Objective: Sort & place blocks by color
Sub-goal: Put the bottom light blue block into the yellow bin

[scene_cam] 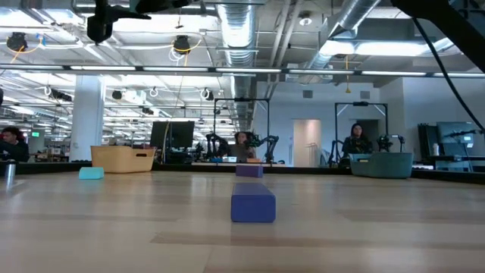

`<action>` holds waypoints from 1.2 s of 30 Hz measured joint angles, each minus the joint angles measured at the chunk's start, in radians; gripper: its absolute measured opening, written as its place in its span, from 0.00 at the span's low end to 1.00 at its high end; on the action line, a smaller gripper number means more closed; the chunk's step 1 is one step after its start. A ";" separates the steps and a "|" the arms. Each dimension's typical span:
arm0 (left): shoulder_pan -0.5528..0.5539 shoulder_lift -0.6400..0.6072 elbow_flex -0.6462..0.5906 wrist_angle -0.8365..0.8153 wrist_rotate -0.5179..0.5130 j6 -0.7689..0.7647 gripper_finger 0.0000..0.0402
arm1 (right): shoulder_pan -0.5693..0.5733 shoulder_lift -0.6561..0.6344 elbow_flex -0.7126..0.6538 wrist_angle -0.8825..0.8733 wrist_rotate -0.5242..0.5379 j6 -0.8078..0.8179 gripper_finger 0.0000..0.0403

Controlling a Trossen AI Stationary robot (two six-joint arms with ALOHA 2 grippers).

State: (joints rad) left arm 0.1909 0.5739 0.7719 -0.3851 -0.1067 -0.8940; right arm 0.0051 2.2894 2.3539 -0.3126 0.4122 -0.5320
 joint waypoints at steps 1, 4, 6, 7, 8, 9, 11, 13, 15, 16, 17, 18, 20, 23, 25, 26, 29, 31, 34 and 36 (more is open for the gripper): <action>0.000 0.000 0.000 0.000 -0.004 0.000 0.48 | 0.000 0.000 0.000 0.001 -0.002 0.000 0.31; 0.000 0.000 0.000 0.000 -0.002 0.003 0.48 | 0.000 0.000 0.000 0.001 -0.002 0.000 0.31; 0.001 0.000 0.000 -0.001 0.013 0.014 0.47 | 0.000 0.000 0.000 0.002 -0.003 0.000 0.31; 0.001 0.000 0.000 -0.001 0.020 0.019 0.47 | 0.000 0.000 0.000 0.003 -0.002 0.000 0.31; 0.001 0.000 0.000 -0.002 0.021 0.023 0.45 | 0.000 0.000 0.000 0.003 -0.003 0.000 0.31; 0.001 0.000 0.000 -0.003 0.021 0.029 0.43 | 0.000 0.000 0.000 0.003 -0.003 0.000 0.31; 0.001 0.000 0.000 -0.006 0.017 0.061 0.36 | 0.000 -0.001 0.000 0.004 -0.003 0.000 0.31; 0.001 0.000 0.000 -0.008 0.000 0.091 0.28 | -0.001 -0.002 0.000 0.005 -0.001 0.006 0.32; 0.001 0.001 0.000 -0.013 -0.030 0.114 0.26 | -0.005 -0.002 0.000 -0.002 0.002 0.050 0.36; 0.000 0.002 0.000 -0.019 -0.050 0.126 0.26 | -0.008 -0.001 0.000 -0.009 0.001 0.092 0.38; -0.001 0.004 0.000 -0.026 -0.074 0.144 0.26 | -0.012 0.001 0.000 -0.016 0.003 0.143 0.41; -0.001 0.007 0.000 -0.041 -0.111 0.166 0.26 | -0.017 0.003 0.000 -0.029 0.011 0.197 0.44; 0.001 0.018 0.000 -0.096 -0.226 0.207 0.26 | -0.027 0.003 0.000 -0.075 0.043 0.292 0.50; 0.015 0.048 -0.001 -0.232 -0.418 0.200 0.26 | -0.039 0.004 0.000 -0.187 0.145 0.476 0.58; 0.051 0.072 -0.012 -0.309 -0.493 0.164 0.26 | -0.051 0.004 0.000 -0.295 0.146 0.586 0.60; 0.076 0.083 -0.020 -0.342 -0.509 0.155 0.26 | -0.058 0.004 0.000 -0.350 0.131 0.632 0.61; 0.166 0.129 -0.060 -0.364 -0.502 0.133 0.26 | -0.073 0.004 -0.002 -0.470 0.048 0.749 0.61; 0.236 0.167 -0.099 -0.345 -0.464 0.124 0.26 | -0.079 0.004 -0.024 -0.476 -0.016 0.794 0.60; 0.342 0.244 -0.141 -0.261 -0.417 0.157 0.30 | -0.075 0.007 -0.049 -0.476 -0.060 0.821 0.59; 0.419 0.306 -0.156 -0.227 -0.383 0.193 0.34 | -0.067 0.006 -0.065 -0.448 -0.071 0.826 0.58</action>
State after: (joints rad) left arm 0.6096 0.8795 0.6158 -0.6116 -0.4899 -0.7008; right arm -0.0618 2.2959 2.2884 -0.7610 0.3412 0.2940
